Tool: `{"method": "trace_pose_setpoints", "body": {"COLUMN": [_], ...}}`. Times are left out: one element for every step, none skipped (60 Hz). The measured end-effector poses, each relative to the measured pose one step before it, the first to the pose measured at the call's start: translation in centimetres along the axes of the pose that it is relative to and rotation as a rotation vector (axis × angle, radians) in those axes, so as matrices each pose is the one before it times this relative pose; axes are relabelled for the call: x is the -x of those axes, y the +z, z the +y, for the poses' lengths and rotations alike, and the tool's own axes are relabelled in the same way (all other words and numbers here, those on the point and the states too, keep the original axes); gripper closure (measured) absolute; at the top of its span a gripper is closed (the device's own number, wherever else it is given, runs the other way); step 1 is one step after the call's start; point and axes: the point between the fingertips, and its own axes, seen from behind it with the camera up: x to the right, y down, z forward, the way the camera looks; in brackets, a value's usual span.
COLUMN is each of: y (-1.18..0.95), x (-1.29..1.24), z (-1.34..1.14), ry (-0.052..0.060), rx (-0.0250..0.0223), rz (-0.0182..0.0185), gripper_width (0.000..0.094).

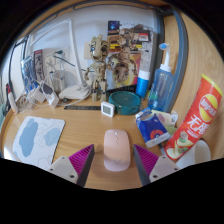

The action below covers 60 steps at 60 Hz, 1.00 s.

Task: Arrange mouse

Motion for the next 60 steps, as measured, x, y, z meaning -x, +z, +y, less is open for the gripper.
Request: {"method": "trace_pose_setpoints", "body": {"y": [0.257, 0.209, 0.364, -0.008, 0.098, 0.105, 0.098, 0.076, 0.056, 0.048, 0.036, -0.003, 0.009, -0.002, -0.011, -0.011, -0.011, -0.001, 0.004, 0.005, 0.007, 0.007, 0.041, -0.001, 0.006, -0.001, -0.004, 0.003, 0.001, -0.009, -0.009, -0.004, -0.001, 0.001, -0.034, -0.052, -0.071, -0.128, -0.202, -0.266, -0.312, -0.418, -0.475, -0.516, -0.553, -0.613, -0.621, -0.611, -0.637, -0.624, -0.595, -0.585, -0.543, -0.534, -0.509, -0.442, -0.424, -0.355, -0.32, -0.271], "x": [0.038, 0.061, -0.1, 0.207, -0.081, -0.059, -0.124, -0.047, -0.005, -0.025, 0.003, 0.031, 0.061, 0.021, 0.012, 0.009, 0.001, 0.002, -0.011, 0.007, 0.004, -0.002, -0.015, 0.014, -0.08, -0.005, -0.008, 0.007, 0.011, 0.01, 0.005, -0.008, -0.009, 0.023, -0.041, -0.002, -0.005, 0.033, 0.046, 0.083, -0.003, 0.035, 0.101, 0.147, 0.213, 0.299, 0.374, 0.415, 0.505, 0.64, 0.697, 0.792, 0.814, 0.844, 0.876, 0.915, 0.973, 1.011, 1.074, 1.081], "z": [-0.172, -0.081, -0.218, 0.034, -0.024, -0.118, -0.015, -0.066, -0.026, -0.035, -0.019, 0.006, 0.013, 0.017, 0.041, 0.046, 0.047, 0.042, 0.082, 0.046, 0.045, -0.009, 0.012, 0.016, 0.007, 0.044, 0.029, -0.006, -0.031, -0.009, -0.025, 0.009, -0.052, -0.074, -0.018, -0.074, -0.063, -0.126, -0.255, -0.367, -0.489, -0.595, -0.715, -0.801, -0.845, -0.903, -0.916, -0.996, -0.913, -0.958, -0.942, -0.937, -0.882, -0.858, -0.84, -0.792, -0.71, -0.592, -0.507, -0.455], "ry": [0.0061, 0.0044, 0.0031, 0.0069, 0.0055, 0.0054, 0.0029, 0.0007, -0.0009, -0.0001, -0.001, -0.0004, 0.0005, 0.0014, 0.0025, 0.0018, 0.001, 0.0013, 0.0029, 0.0031, 0.0026, 0.0023, 0.0057, 0.0043, 0.0005, 0.0013, 0.0007, 0.0023, 0.0059, 0.0086, 0.006, 0.0009, -0.0029, -0.0029, -0.0025, 0.0006, 0.0015, 0.0005, -0.0009, -0.0001, -0.0016, -0.0017, -0.0004, 0.0001, 0.0005, 0.0008, 0.0015, 0.0009, -0.0003, -0.0008, -0.0026, -0.0046, -0.006, -0.0068, -0.0067, -0.0059, -0.0059, -0.0062, -0.0045, -0.0014], "rx": [0.00179, 0.00493, 0.0033, 0.00251, 0.00366, -0.00157, 0.00191, -0.00094, 0.00026, -0.00099, -0.00081, 0.00105, -0.00037, 0.00011, 0.00157, 0.00239, 0.00438, 0.00502, 0.00802, 0.00826, 0.00906, 0.00648, 0.00492, 0.00457, 0.00179, 0.00418, 0.00339, 0.00296, 0.00144, 0.00142, 0.00037, 0.00235, 0.00026, 0.00126, 0.00372, 0.00328, 0.00476, 0.0035, -0.00104, -0.00493, -0.00731, -0.00923, -0.01196, -0.01409, -0.01434, -0.0149, -0.01506, -0.01443, -0.01629, -0.01408, -0.01541, -0.0153, -0.01493, -0.01522, -0.01473, -0.01403, -0.01258, -0.01161, -0.00801, -0.00536], "rz": [-0.00574, -0.00572, -0.0072, -0.0012, 0.00255, 0.00213, 0.0039, 0.00073, -0.00169, 0.00012, -0.00008, -0.00197, -0.00003, 0.00013, 0.00058, 0.00053, 0.00159, 0.00122, 0.00232, 0.00251, 0.00315, 0.00254, 0.00448, 0.00373, 0.00194, 0.00204, 0.00186, 0.00136, 0.00124, 0.00118, 0.00171, 0.00266, 0.00368, 0.00558, 0.00582, 0.00553, 0.00577, 0.0048, 0.00467, 0.00721, 0.00812, 0.00861, 0.00765, 0.00687, 0.00612, 0.00481, 0.00307, 0.00104, -0.00067, 0.00007, -0.00274, -0.00337, -0.00326, -0.00355, -0.00316, -0.00382, -0.00618, -0.00945, -0.00928, -0.00872], "gripper_width": [0.019, 0.0214, 0.0247, 0.0277, 0.0269, 0.0338, 0.0408, 0.0478, 0.0479, 0.0479, 0.0481, 0.0486, 0.0497, 0.0504, 0.0516, 0.0529, 0.0534, 0.0557, 0.0575, 0.0599, 0.0608, 0.0644, 0.065, 0.066, 0.0667, 0.0669, 0.067, 0.0671, 0.067, 0.0672, 0.0672, 0.0672, 0.0672, 0.0671, 0.0671, 0.0671, 0.067, 0.0672, 0.0671, 0.0671, 0.0671, 0.0671, 0.067, 0.067, 0.067, 0.067, 0.0669, 0.0669, 0.0668, 0.067, 0.0669, 0.0669, 0.0669, 0.067, 0.067, 0.067, 0.0671, 0.067, 0.067, 0.0671]}}
